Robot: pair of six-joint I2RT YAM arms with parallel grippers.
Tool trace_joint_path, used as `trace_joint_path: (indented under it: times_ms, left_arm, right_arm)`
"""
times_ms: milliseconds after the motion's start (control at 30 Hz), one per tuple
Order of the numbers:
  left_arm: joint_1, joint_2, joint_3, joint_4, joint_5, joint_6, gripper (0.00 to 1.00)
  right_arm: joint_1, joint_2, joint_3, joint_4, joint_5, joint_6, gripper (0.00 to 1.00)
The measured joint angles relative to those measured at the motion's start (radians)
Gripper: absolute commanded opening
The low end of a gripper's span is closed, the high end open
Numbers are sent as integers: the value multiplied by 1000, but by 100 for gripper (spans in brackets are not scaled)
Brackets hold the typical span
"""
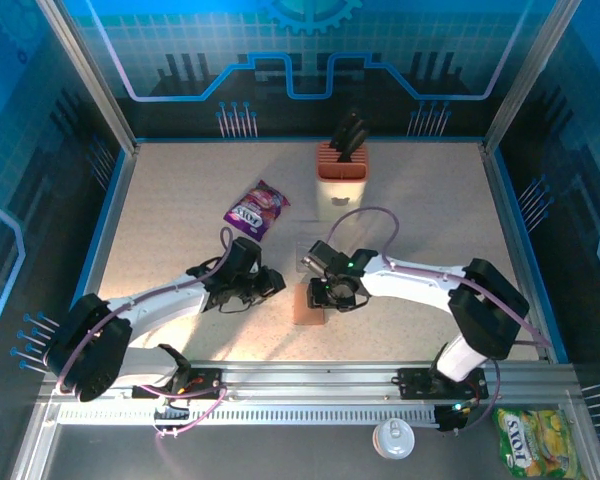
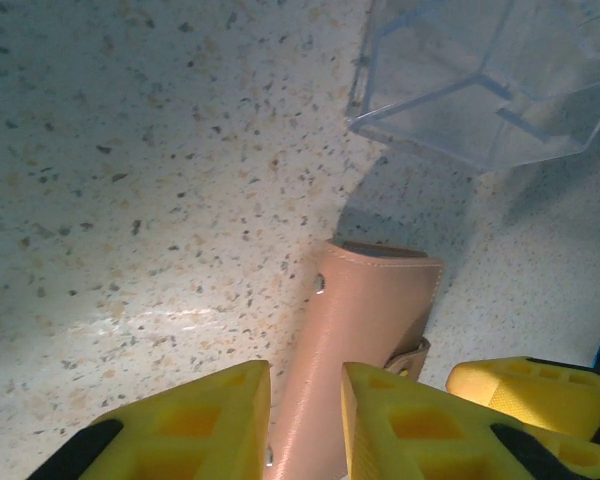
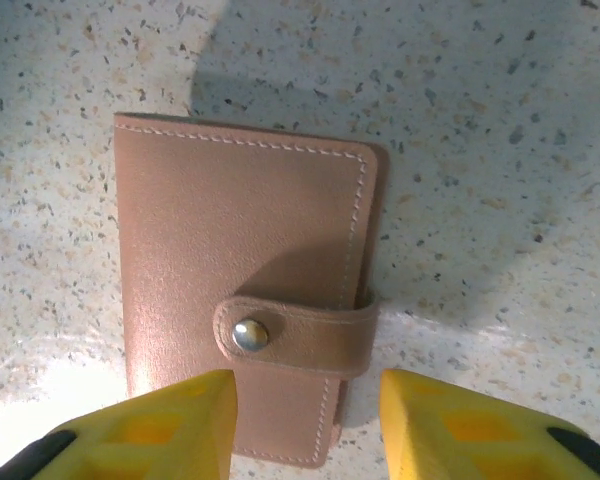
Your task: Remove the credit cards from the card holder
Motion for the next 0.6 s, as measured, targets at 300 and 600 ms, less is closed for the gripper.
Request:
trace_joint_path:
  times_ms: [300, 600]
  left_arm:
    - [12, -41, -47, 2, -1, -7, 26]
    - [25, -66, -66, 2, 0, -18, 26]
  right_arm:
    - [39, 116, 137, -64, 34, -10, 38]
    - [61, 173, 208, -150, 76, -31, 37]
